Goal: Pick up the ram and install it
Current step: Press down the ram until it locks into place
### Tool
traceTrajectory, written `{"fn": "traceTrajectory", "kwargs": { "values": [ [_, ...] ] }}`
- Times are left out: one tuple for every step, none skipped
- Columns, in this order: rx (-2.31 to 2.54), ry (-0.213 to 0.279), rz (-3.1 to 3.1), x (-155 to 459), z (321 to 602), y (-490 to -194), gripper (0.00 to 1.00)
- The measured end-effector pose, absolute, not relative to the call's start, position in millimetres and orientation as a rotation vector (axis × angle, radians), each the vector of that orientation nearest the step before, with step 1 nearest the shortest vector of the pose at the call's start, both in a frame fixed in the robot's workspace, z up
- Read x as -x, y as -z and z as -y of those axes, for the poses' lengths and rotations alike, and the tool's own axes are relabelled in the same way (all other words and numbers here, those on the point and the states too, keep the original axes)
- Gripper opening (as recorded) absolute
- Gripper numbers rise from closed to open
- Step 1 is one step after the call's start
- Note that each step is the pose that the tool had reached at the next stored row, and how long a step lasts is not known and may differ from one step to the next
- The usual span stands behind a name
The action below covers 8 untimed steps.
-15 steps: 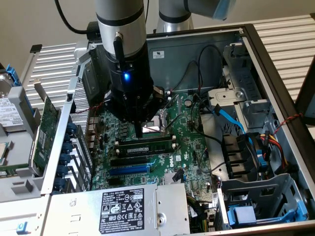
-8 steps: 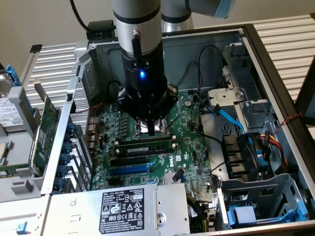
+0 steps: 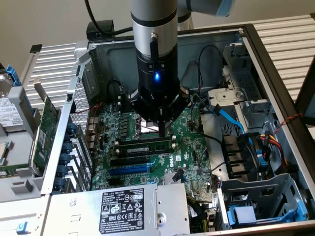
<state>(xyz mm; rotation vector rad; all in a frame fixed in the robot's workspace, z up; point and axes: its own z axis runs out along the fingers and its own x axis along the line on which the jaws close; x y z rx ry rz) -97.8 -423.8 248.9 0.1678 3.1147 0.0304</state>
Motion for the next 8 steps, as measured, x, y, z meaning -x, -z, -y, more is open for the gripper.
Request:
{"fn": "traceTrajectory", "kwargs": {
  "values": [
    [-0.168,-0.030,-3.115,98,424,-247,0.11],
    [-0.168,-0.030,-3.115,98,424,-245,0.11],
    [-0.169,-0.030,-3.115,98,424,-243,0.11],
    [-0.169,-0.030,-3.114,98,424,-242,0.11],
    [-0.169,-0.030,-3.114,98,424,-240,0.11],
    [-0.169,-0.030,-3.114,98,424,-238,0.11],
    [-0.170,-0.030,-3.114,98,424,-237,0.11],
    [-0.170,-0.030,-3.114,98,424,-235,0.11]
  ]
}}
